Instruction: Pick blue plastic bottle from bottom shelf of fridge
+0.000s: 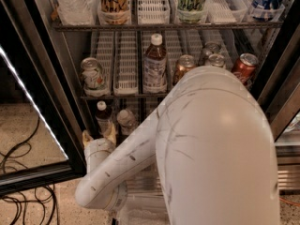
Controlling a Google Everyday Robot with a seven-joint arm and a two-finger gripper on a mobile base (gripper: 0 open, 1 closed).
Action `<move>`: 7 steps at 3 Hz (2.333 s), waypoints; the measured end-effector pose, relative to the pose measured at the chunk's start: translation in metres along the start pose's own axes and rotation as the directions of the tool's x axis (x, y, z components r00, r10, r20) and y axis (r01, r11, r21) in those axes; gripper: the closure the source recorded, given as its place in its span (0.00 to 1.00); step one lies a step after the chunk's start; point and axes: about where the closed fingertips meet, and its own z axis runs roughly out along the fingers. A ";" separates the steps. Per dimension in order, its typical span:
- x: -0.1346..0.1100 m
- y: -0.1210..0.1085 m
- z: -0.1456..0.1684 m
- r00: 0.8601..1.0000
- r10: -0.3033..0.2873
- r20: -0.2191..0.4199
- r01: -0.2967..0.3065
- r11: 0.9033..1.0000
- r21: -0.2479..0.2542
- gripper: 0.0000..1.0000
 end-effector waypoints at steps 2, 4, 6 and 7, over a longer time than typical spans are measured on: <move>-0.007 -0.009 0.009 0.999 -0.022 0.027 0.021 0.999 0.031 0.35; -0.016 -0.014 0.020 0.997 -0.031 0.064 0.028 0.998 0.056 0.34; -0.025 -0.014 0.040 0.995 -0.048 0.091 0.040 0.995 0.087 0.33; -0.021 -0.017 0.046 0.995 -0.052 0.080 0.044 0.994 0.101 0.33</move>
Offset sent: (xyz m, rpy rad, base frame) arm 0.0171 -0.0083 0.0093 -0.0284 -0.0563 -0.0351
